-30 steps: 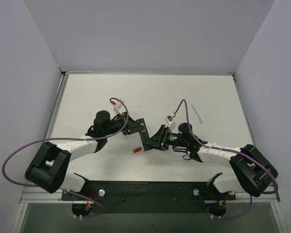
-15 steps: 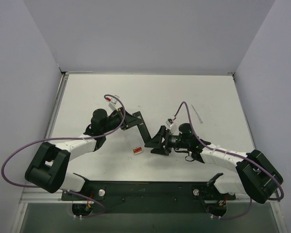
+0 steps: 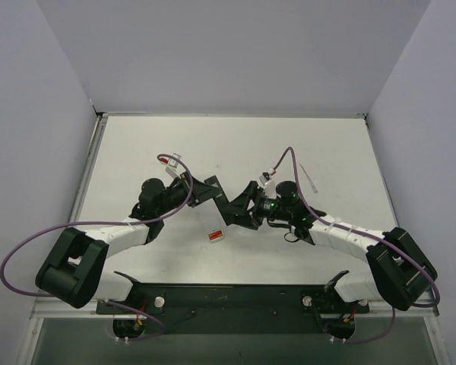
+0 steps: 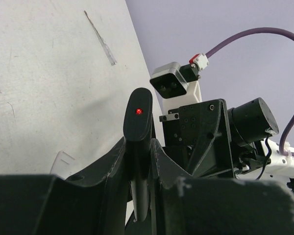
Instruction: Unload the batteries from the remote control
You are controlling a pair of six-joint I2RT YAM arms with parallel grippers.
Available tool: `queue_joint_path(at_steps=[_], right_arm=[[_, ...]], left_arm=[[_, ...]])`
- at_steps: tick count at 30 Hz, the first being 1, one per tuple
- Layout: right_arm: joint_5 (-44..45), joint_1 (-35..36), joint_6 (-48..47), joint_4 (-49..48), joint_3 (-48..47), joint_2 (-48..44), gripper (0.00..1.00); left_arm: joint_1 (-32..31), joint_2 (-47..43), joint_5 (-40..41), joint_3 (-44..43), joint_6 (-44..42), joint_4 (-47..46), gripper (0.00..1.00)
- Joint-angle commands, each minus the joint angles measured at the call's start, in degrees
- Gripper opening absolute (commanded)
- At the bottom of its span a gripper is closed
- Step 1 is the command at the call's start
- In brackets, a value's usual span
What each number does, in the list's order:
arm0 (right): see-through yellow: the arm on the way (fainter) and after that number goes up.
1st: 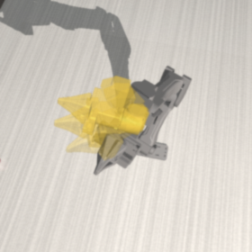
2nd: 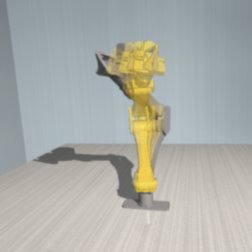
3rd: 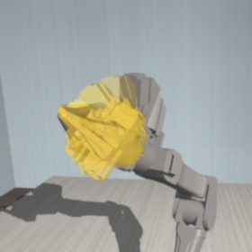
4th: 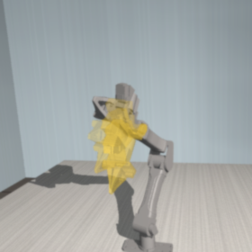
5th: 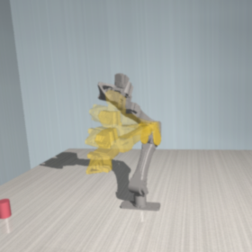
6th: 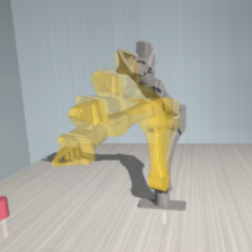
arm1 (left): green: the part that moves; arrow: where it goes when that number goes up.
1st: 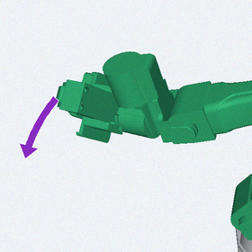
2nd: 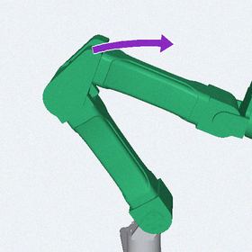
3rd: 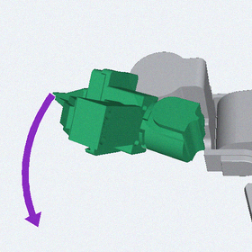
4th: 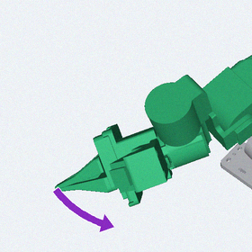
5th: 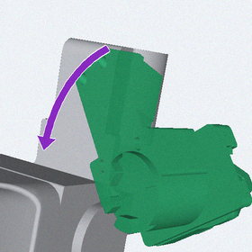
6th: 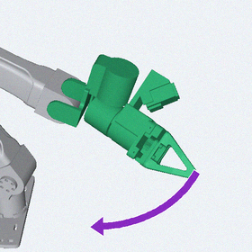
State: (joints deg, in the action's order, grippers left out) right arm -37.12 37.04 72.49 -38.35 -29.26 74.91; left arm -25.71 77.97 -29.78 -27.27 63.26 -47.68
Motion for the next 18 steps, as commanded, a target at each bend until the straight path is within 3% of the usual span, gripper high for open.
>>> queue_joint_path(at_steps=[1, 7, 18], right_arm=[[1.4, -0.5, 1.3, -1.3, -3.8, 2.0, 0.67], [2.7, -0.6, 2.2, -2.8, -3.7, 3.1, 0.61], [2.2, -1.0, 3.5, -6.4, -0.9, 3.7, 0.25]], left_arm=[[-0.3, -1.9, 0.6, 0.6, 1.3, -5.8, 0.0], [-0.3, -2.4, 0.6, 1.5, 1.7, -6.6, 0.0], [0.0, -2.6, 0.9, 1.1, 1.7, -6.5, 0.0]])
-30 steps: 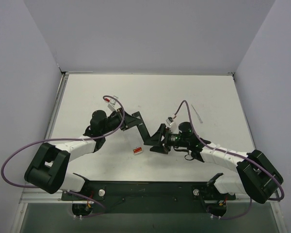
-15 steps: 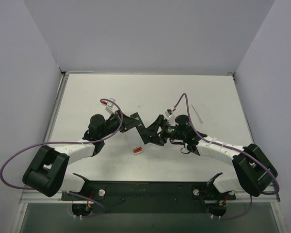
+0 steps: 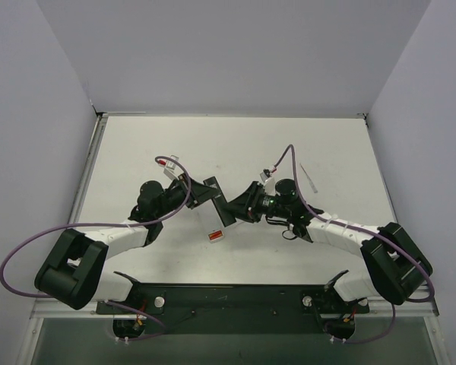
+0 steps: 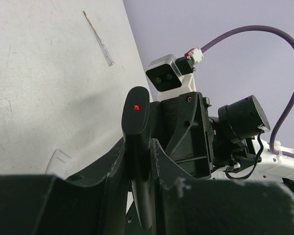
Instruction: Unload the batteries from the remote control
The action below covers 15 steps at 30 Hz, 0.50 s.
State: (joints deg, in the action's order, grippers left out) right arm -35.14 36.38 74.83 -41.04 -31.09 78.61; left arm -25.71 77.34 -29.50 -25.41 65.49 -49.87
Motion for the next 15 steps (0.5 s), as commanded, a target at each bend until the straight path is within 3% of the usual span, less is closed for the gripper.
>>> queue_joint_path(at_steps=[1, 6, 10, 15], right_arm=[[0.2, -0.3, 1.1, -4.0, 1.3, 0.1, 0.21], [-1.5, -0.3, -0.7, -4.8, 4.6, 0.1, 0.16], [-2.4, 0.1, -2.8, -5.2, 7.4, 0.8, 0.24], [-3.6, 0.7, -2.7, -8.0, 10.3, 1.6, 0.22]], left_arm=[[0.1, -2.0, 0.6, -0.8, -0.6, -4.3, 0.0], [1.3, -2.5, 0.7, -1.6, -0.4, -3.5, 0.0], [1.5, -3.1, 1.2, -2.4, -0.6, -2.2, 0.0], [1.7, -3.2, 1.9, -2.8, -1.2, -0.8, 0.0]])
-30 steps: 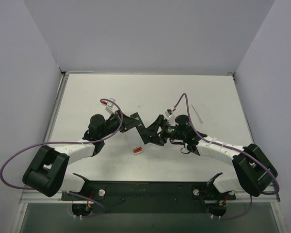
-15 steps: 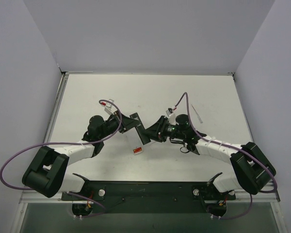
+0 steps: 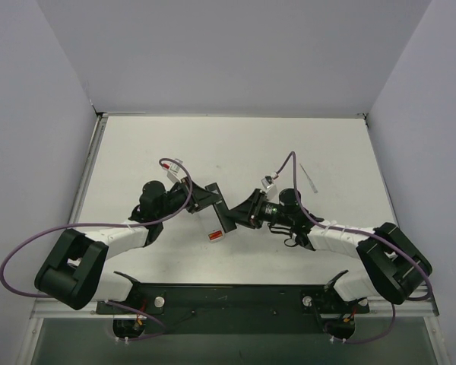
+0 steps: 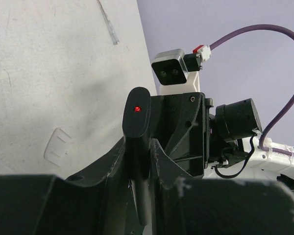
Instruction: Unload the batteries from the remote control
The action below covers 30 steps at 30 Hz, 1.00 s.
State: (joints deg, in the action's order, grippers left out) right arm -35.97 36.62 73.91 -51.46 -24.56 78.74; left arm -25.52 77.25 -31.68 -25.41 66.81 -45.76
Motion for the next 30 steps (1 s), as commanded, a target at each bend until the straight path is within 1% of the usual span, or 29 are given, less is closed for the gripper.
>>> queue_joint_path(at_steps=[1, 3, 6, 8, 9, 10, 12, 13, 14, 16, 18, 19, 21, 26, 30], right_arm=[[-3.1, 0.5, -1.7, 1.8, 4.2, 1.4, 0.22], [-3.4, 0.6, -2.4, 2.3, 4.0, 1.2, 0.21], [-3.3, 0.6, -5.2, 7.6, 2.8, 0.2, 0.18], [-3.1, 0.7, -6.3, 10.2, 2.4, -0.9, 0.21], [-3.2, 0.8, -6.9, 10.8, 2.3, -1.1, 0.24], [-3.6, 0.7, -7.2, 11.0, 2.2, -1.6, 0.34], [-3.8, 0.8, -7.0, 11.1, 2.2, -2.3, 0.45], [-3.7, 0.7, -6.9, 10.9, 2.2, -3.1, 0.56], [-3.2, 0.7, -6.4, 10.8, 2.2, -3.5, 0.61], [-2.8, 0.6, -5.4, 10.5, 1.6, -4.7, 0.67], [-2.4, 0.6, -4.8, 10.5, 0.4, -5.7, 0.69], [-2.4, 0.6, -4.2, 10.4, 0.0, -5.9, 0.72], [-1.9, 0.3, -3.9, 10.5, -1.5, -6.1, 0.75], [-1.6, -0.3, -2.2, 11.5, -4.5, -4.7, 0.75], [-2.8, -0.3, -0.1, 7.2, -6.6, -1.4, 0.73]], left_arm=[[1.6, -3.0, 4.0, -2.8, -2.5, -5.0, 0.0], [1.6, -2.9, 4.1, -2.9, -2.5, -4.9, 0.0], [1.7, -2.9, 4.3, -3.2, -2.9, -3.5, 0.0], [1.8, -3.1, 4.3, -3.2, -3.2, -3.1, 0.0], [1.9, -3.2, 4.4, -3.2, -3.3, -2.9, 0.0], [1.9, -3.2, 4.4, -3.2, -3.3, -2.7, 0.0], [1.9, -3.2, 4.3, -3.3, -3.3, -2.6, 0.0], [1.9, -3.0, 4.2, -3.3, -3.3, -2.8, 0.0], [1.8, -2.9, 3.9, -3.2, -3.0, -2.9, 0.0], [1.7, -2.9, 3.6, -2.9, -2.6, -3.7, 0.0], [1.4, -3.0, 3.2, -2.4, -2.4, -4.2, 0.0], [1.3, -3.2, 3.0, -2.1, -2.4, -4.2, 0.0], [1.2, -3.5, 2.8, -1.2, -2.1, -4.3, 0.0], [0.8, -4.2, 2.2, 0.2, -1.3, -5.8, 0.0], [0.6, -4.2, 1.7, 0.7, -1.1, -6.4, 0.0]])
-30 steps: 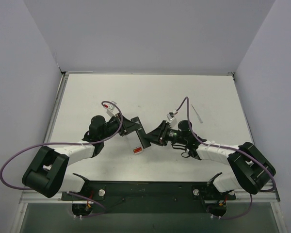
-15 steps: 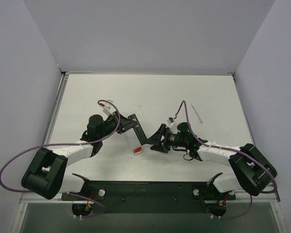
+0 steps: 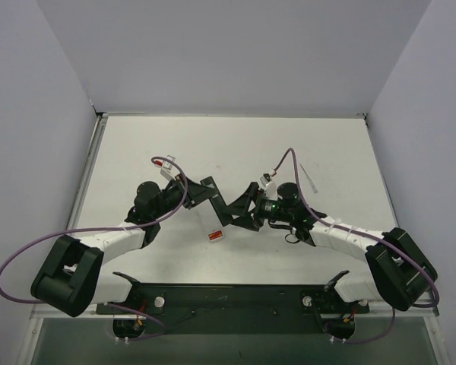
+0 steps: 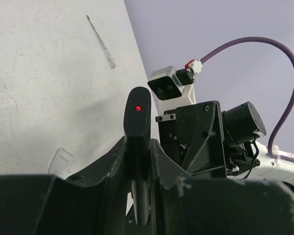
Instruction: Unload the batteries from the remote control
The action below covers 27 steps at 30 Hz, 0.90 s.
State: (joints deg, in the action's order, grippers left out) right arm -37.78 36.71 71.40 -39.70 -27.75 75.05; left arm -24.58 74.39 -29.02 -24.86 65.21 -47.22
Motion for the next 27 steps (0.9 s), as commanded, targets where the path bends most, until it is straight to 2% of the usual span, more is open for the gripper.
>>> queue_joint_path(at_steps=[1, 10, 13, 14, 18, 27], right_arm=[[-1.2, -0.5, 2.8, -5.0, -4.1, 2.9, 0.72], [-1.0, -0.4, 6.9, -10.7, -5.1, 7.6, 0.65], [-0.9, -0.4, 7.7, -12.1, -4.2, 8.6, 0.49], [-0.8, -0.4, 8.0, -12.9, -3.5, 8.8, 0.39], [-1.8, -0.2, 8.2, -15.8, -1.0, 9.2, 0.23], [-4.3, 1.0, 5.2, -15.9, 5.5, 10.9, 0.18]], left_arm=[[-0.4, -1.0, -1.1, 0.3, 0.7, -5.2, 0.0], [-0.5, 0.7, -2.2, 0.7, 1.8, -9.4, 0.0], [-0.5, 0.8, -2.1, 0.8, 2.0, -10.0, 0.0], [-0.5, 0.8, -2.0, 0.6, 2.0, -10.1, 0.0], [0.0, 1.5, -1.4, -0.3, 1.3, -9.7, 0.0], [0.7, 4.4, -0.9, -2.4, 0.0, -8.2, 0.0]])
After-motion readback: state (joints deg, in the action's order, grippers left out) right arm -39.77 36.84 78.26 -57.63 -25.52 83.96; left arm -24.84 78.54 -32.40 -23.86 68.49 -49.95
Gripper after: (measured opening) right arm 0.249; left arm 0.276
